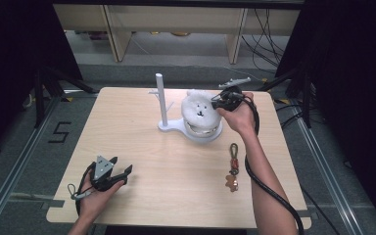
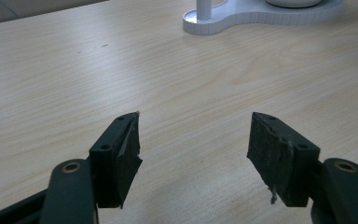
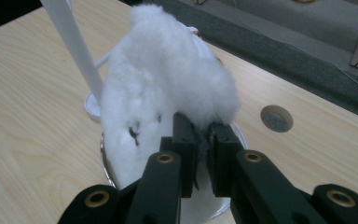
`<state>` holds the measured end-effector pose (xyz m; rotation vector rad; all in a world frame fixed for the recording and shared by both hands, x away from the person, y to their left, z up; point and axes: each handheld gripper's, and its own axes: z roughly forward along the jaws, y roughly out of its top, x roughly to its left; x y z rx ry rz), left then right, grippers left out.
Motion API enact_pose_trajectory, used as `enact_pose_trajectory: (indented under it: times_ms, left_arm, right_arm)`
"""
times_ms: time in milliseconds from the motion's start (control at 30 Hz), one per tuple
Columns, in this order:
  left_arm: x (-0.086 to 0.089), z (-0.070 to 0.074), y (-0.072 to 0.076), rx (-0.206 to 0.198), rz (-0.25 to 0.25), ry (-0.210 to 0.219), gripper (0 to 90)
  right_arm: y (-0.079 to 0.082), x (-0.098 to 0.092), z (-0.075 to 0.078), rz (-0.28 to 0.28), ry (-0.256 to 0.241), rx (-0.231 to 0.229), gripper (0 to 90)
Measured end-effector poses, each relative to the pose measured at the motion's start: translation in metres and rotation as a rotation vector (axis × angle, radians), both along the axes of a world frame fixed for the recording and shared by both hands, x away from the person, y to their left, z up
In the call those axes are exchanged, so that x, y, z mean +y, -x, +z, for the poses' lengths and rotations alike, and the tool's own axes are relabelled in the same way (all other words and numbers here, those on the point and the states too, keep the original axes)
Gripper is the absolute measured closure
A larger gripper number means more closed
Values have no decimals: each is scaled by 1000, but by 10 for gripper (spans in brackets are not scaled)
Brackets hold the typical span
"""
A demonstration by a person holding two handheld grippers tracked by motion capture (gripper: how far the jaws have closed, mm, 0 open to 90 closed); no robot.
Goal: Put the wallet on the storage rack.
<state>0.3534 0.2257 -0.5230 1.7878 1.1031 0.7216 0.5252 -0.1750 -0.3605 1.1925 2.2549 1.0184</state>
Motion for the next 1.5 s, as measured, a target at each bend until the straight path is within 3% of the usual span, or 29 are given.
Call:
enact_pose_trajectory:
  times_ms: [133, 167, 333, 567, 833, 1033, 1133, 1167, 1200, 1333, 1367, 1500]
  left_arm:
    - [0, 0, 0, 1, -1, -1, 335]
    - [0, 0, 0, 1, -1, -3, 335]
    - [0, 0, 0, 1, -1, -4, 335]
    - [0, 0, 0, 2, -1, -1, 335]
    - [0, 0, 0, 1, -2, -4, 334]
    - [0, 0, 0, 1, 0, 0, 333]
    - [0, 0, 0, 2, 0, -2, 333]
    - [0, 0, 0, 2, 0, -2, 333]
    - [0, 0, 0, 1, -1, -3, 333]
    - [0, 0, 0, 1, -1, -4, 333]
    - [0, 0, 0, 1, -1, -4, 332]
    - [0, 0, 0, 0, -1, -6, 332]
  right_arm:
    - [-3, -1, -6, 0, 41, -34, 842]
    - [-2, 0, -6, -18, 37, -12, 841]
    - [-4, 3, -15, -45, 86, -28, 834]
    - [-6, 5, -22, -53, 144, -40, 827]
    - [-4, 5, -27, -55, 174, -33, 824]
    - [-3, 3, -24, -67, 115, -50, 846]
    - [-2, 1, -19, -60, 52, -72, 849]
    - [0, 3, -16, -73, 20, -54, 849]
    - [-1, 2, -14, -46, 27, -86, 851]
    - [0, 7, -6, -39, -32, -93, 851]
    - [-2, 8, -6, -37, -44, -114, 852]
    - [-4, 11, -6, -40, -22, -111, 850]
